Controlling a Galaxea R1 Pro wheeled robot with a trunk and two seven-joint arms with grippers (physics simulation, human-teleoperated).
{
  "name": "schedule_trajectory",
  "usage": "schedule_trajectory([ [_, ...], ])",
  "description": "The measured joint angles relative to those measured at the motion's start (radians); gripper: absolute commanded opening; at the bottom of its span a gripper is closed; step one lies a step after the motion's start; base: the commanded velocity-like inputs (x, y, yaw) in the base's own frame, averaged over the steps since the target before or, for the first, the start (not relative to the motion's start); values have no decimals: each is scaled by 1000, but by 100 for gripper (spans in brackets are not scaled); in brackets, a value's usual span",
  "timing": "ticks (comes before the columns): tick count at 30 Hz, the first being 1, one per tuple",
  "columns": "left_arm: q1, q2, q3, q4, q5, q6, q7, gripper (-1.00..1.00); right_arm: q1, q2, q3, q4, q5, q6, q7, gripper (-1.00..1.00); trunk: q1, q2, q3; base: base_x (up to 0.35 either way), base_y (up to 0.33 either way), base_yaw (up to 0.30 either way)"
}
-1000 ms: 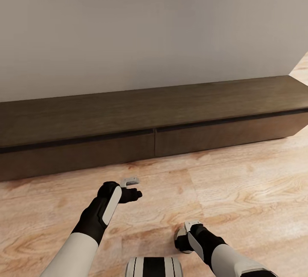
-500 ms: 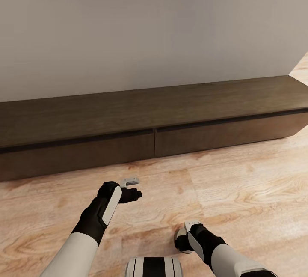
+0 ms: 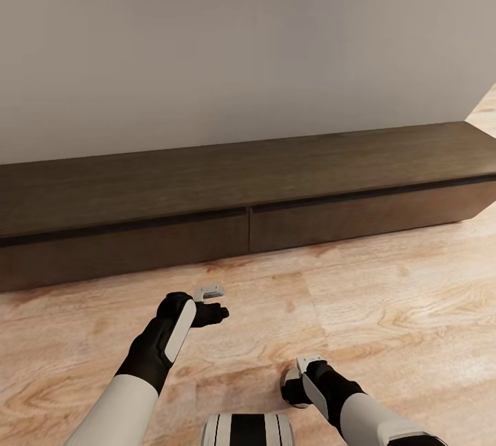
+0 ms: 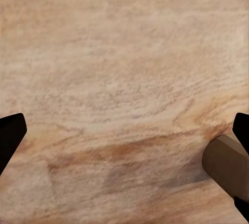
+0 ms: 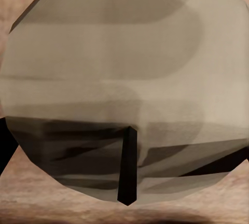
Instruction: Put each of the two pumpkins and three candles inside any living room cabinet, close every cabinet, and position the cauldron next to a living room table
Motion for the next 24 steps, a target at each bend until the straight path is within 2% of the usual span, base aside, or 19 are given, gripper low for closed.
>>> schedule_trajectory([
  [11,0,0,0,1,0,0,0,100,0,0,0,0,0,0,0,-100,0,0,0,0,0,0],
  [21,0,0,0,2,0,0,0,100,0,0,1,0,0,-3,0,-100,-5,2,39,0,0,0],
  [24,0,0,0,3,0,0,0,100,0,0,2,-1,2,-31,-1,-100,-6,3,50,0,0,0],
])
